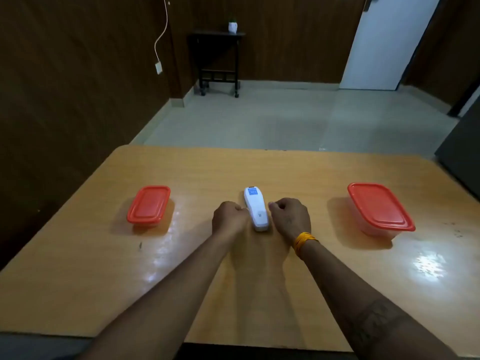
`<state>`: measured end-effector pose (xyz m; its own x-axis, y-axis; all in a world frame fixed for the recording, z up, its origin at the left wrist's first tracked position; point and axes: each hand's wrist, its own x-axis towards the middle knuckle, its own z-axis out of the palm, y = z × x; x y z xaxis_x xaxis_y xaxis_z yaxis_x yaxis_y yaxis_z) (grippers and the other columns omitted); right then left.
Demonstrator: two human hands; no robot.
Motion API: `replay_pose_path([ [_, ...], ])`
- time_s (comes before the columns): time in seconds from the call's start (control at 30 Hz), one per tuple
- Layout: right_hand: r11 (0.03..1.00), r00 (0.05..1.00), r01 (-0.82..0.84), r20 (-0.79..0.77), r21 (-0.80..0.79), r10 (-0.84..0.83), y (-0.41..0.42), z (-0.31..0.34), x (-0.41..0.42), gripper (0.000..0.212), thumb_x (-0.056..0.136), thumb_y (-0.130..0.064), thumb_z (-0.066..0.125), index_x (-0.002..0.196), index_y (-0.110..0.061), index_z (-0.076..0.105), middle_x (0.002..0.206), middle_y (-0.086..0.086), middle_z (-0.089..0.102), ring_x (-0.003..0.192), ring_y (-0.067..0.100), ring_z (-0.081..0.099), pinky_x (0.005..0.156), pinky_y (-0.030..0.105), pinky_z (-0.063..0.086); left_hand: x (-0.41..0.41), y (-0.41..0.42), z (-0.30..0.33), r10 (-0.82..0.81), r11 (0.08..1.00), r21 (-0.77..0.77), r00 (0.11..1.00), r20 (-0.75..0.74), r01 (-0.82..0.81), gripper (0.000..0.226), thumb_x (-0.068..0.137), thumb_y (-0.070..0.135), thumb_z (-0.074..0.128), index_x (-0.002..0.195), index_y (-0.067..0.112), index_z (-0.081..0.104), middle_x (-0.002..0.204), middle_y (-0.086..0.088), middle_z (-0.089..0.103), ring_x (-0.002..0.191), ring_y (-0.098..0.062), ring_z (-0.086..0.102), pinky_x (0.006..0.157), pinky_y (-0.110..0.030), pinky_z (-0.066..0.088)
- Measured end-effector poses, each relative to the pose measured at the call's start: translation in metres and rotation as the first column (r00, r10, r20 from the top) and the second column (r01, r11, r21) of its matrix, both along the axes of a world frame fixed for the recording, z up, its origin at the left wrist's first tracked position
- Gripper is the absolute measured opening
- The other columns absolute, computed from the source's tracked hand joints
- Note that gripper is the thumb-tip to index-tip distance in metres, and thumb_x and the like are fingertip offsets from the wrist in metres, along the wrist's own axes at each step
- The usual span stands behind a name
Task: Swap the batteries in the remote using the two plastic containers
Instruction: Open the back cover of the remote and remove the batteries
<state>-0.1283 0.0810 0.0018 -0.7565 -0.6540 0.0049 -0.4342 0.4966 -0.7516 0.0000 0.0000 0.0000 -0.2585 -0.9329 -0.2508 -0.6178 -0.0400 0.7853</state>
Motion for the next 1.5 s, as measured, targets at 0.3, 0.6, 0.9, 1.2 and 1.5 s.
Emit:
replay_pose_path([
  [0.3, 0.994, 0.992, -0.102, 0.083, 0.040, 0.099, 0.001, -0.003, 0.016, 0.025, 0.084, -0.034, 0.068, 0.077, -0.011, 0.076, 0.078, 0.009, 0.074, 0.077, 0.030, 0.067, 0.061, 0.033, 0.047, -0.010, 0.018, 0.014, 0.022, 1.000, 0.013, 1.000, 0.006, -0.023, 0.032, 0.090, 0.022, 0.067, 0.120, 0.013, 0.074, 0.125, -0.009, 0.073, 0.111, -0.033, 0.069, 0.078, -0.031, 0.052],
  [0.6, 0.937, 0.851, 0.122, 0.520, -0.327, 0.070, 0.032, -0.004, 0.032, 0.007, 0.085, -0.029, 0.081, 0.088, -0.023, 0.078, 0.093, 0.008, 0.081, 0.083, 0.026, 0.077, 0.075, 0.047, 0.066, 0.006, 0.048, 0.022, 0.090, 0.995, 0.057, 0.950, -0.300, -0.076, 0.036, 0.087, 0.018, 0.076, 0.124, 0.017, 0.076, 0.115, -0.004, 0.079, 0.096, -0.023, 0.076, 0.087, -0.042, 0.064],
  [0.9, 0.932, 0.711, 0.029, 0.663, -0.361, 0.234, 0.106, 0.038, 0.065, 0.026, 0.095, -0.033, 0.073, 0.101, -0.008, 0.079, 0.094, 0.013, 0.081, 0.084, 0.031, 0.078, 0.065, 0.034, 0.061, 0.067, 0.113, 0.045, 0.086, 0.939, 0.319, 0.812, -0.577, 0.127, 0.021, 0.100, 0.025, 0.068, 0.110, 0.010, 0.077, 0.096, -0.008, 0.083, 0.088, -0.027, 0.080, 0.080, -0.039, 0.065],
  [1.2, 0.926, 0.697, 0.062, 0.680, -0.374, 0.228, 0.130, 0.024, 0.087, 0.031, 0.094, -0.035, 0.075, 0.099, -0.005, 0.077, 0.092, 0.012, 0.081, 0.085, 0.030, 0.079, 0.063, 0.038, 0.063, 0.070, 0.139, 0.033, 0.135, 0.940, 0.334, 0.831, -0.539, 0.064, 0.022, 0.098, 0.034, 0.071, 0.095, 0.013, 0.078, 0.095, -0.007, 0.082, 0.087, -0.025, 0.077, 0.074, -0.037, 0.064],
  [1.5, 0.887, 0.777, 0.026, 0.567, -0.461, 0.272, 0.137, 0.010, 0.083, 0.024, 0.098, -0.026, 0.069, 0.103, -0.004, 0.075, 0.094, 0.013, 0.080, 0.087, 0.030, 0.078, 0.072, 0.045, 0.065, 0.062, 0.148, 0.030, 0.149, 0.944, 0.325, 0.810, -0.567, 0.053, 0.019, 0.098, 0.023, 0.070, 0.106, 0.006, 0.076, 0.100, -0.012, 0.079, 0.091, -0.030, 0.075, 0.071, -0.037, 0.059],
])
